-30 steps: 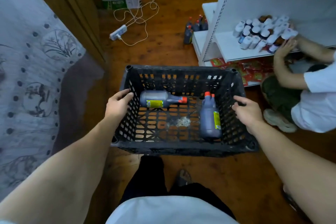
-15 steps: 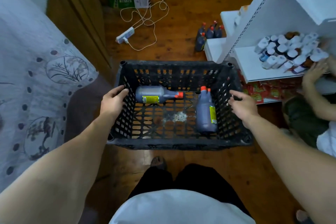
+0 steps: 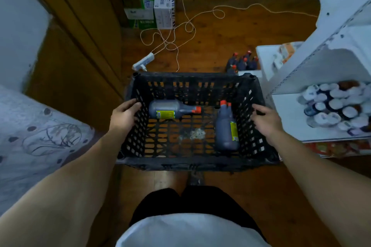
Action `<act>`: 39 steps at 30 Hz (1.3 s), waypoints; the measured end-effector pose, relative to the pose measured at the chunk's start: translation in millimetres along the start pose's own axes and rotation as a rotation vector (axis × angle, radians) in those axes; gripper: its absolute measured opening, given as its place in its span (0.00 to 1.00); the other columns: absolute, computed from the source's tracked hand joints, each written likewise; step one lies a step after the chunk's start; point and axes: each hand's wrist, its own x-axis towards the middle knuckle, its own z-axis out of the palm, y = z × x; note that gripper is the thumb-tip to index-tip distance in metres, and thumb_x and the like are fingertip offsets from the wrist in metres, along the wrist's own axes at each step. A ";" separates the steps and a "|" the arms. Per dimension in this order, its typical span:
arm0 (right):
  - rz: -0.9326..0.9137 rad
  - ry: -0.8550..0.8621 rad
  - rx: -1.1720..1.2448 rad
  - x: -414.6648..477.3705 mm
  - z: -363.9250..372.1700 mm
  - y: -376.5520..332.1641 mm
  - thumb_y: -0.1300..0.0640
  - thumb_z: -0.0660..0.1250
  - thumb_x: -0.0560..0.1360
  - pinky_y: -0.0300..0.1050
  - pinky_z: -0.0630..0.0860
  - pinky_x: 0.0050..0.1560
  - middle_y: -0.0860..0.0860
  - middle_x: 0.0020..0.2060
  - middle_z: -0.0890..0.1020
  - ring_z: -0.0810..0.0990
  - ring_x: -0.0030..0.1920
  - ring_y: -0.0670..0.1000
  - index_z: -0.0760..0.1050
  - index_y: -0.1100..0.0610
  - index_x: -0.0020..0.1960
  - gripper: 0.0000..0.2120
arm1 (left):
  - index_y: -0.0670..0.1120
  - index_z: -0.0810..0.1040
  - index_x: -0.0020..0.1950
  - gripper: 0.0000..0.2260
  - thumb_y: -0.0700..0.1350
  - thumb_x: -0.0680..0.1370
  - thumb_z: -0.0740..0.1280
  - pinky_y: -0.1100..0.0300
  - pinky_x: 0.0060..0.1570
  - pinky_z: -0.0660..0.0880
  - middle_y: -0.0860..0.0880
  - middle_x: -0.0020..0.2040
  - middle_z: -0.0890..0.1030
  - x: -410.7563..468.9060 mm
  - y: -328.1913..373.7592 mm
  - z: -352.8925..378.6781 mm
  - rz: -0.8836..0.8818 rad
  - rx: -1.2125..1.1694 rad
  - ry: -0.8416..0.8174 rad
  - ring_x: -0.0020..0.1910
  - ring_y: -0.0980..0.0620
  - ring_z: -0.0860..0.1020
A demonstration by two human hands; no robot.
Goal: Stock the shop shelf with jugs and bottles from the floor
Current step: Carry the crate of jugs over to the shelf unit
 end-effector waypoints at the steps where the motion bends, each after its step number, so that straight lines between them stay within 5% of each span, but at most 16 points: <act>1: -0.006 0.002 0.002 14.0 -0.6 -12.1 0.59 0.65 0.75 0.56 0.76 0.63 0.53 0.59 0.81 0.80 0.57 0.57 0.77 0.47 0.64 0.19 | 0.50 0.77 0.65 0.16 0.49 0.78 0.68 0.60 0.38 0.72 0.44 0.60 0.80 11.1 9.3 6.0 -0.001 -0.003 0.010 0.39 0.52 0.77; 7: -0.026 -0.012 0.006 101.2 3.5 -75.7 0.60 0.64 0.77 0.52 0.75 0.62 0.53 0.56 0.80 0.77 0.52 0.53 0.75 0.50 0.67 0.19 | 0.49 0.77 0.67 0.17 0.50 0.78 0.67 0.56 0.48 0.73 0.40 0.64 0.78 88.3 60.4 37.5 0.000 -0.023 0.012 0.61 0.38 0.76; 10: -0.040 -0.008 -0.019 146.9 13.8 -103.6 0.60 0.64 0.78 0.47 0.78 0.52 0.54 0.54 0.80 0.78 0.45 0.52 0.75 0.50 0.67 0.19 | 0.50 0.77 0.66 0.17 0.51 0.78 0.68 0.55 0.48 0.74 0.41 0.63 0.78 137.4 84.3 50.2 0.001 -0.028 0.016 0.60 0.39 0.77; 13: -0.040 0.024 -0.021 189.7 28.3 -133.6 0.60 0.64 0.77 0.38 0.71 0.38 0.53 0.48 0.78 0.71 0.33 0.45 0.76 0.51 0.66 0.18 | 0.50 0.77 0.65 0.16 0.51 0.78 0.67 0.53 0.50 0.74 0.40 0.63 0.78 190.6 110.9 60.7 -0.007 -0.023 -0.006 0.59 0.39 0.77; 20: 0.017 0.054 0.022 276.5 51.4 -208.3 0.61 0.64 0.78 0.47 0.73 0.42 0.55 0.40 0.80 0.73 0.34 0.52 0.75 0.52 0.67 0.18 | 0.49 0.77 0.66 0.17 0.50 0.78 0.67 0.56 0.51 0.74 0.45 0.64 0.78 312.9 194.3 84.2 -0.017 0.009 -0.067 0.58 0.44 0.78; 25: 0.042 0.094 0.056 342.2 57.7 -247.6 0.56 0.67 0.75 0.51 0.79 0.54 0.55 0.55 0.80 0.77 0.45 0.54 0.77 0.49 0.65 0.18 | 0.51 0.77 0.66 0.17 0.52 0.78 0.68 0.60 0.43 0.74 0.46 0.62 0.80 388.7 249.5 112.2 0.038 0.056 -0.088 0.41 0.54 0.77; 30: 0.028 0.092 0.046 426.3 58.3 -285.0 0.55 0.66 0.73 0.46 0.71 0.44 0.52 0.47 0.78 0.74 0.42 0.52 0.76 0.49 0.66 0.21 | 0.53 0.77 0.65 0.17 0.52 0.77 0.67 0.58 0.43 0.74 0.48 0.61 0.80 462.1 301.2 159.8 0.043 0.095 -0.079 0.39 0.54 0.77; 34: 0.051 0.070 0.098 503.8 52.7 -312.7 0.62 0.64 0.75 0.40 0.71 0.37 0.56 0.59 0.81 0.73 0.36 0.47 0.74 0.54 0.68 0.21 | 0.53 0.76 0.66 0.16 0.52 0.78 0.66 0.59 0.41 0.73 0.46 0.62 0.79 517.4 339.7 207.9 0.025 0.112 -0.089 0.39 0.54 0.76; 39: 0.068 0.081 0.116 587.2 36.0 -347.3 0.63 0.64 0.77 0.34 0.70 0.35 0.56 0.62 0.79 0.70 0.35 0.42 0.73 0.55 0.69 0.21 | 0.53 0.76 0.67 0.17 0.51 0.79 0.66 0.55 0.49 0.74 0.49 0.63 0.79 574.7 394.4 259.9 0.013 0.119 -0.087 0.40 0.55 0.76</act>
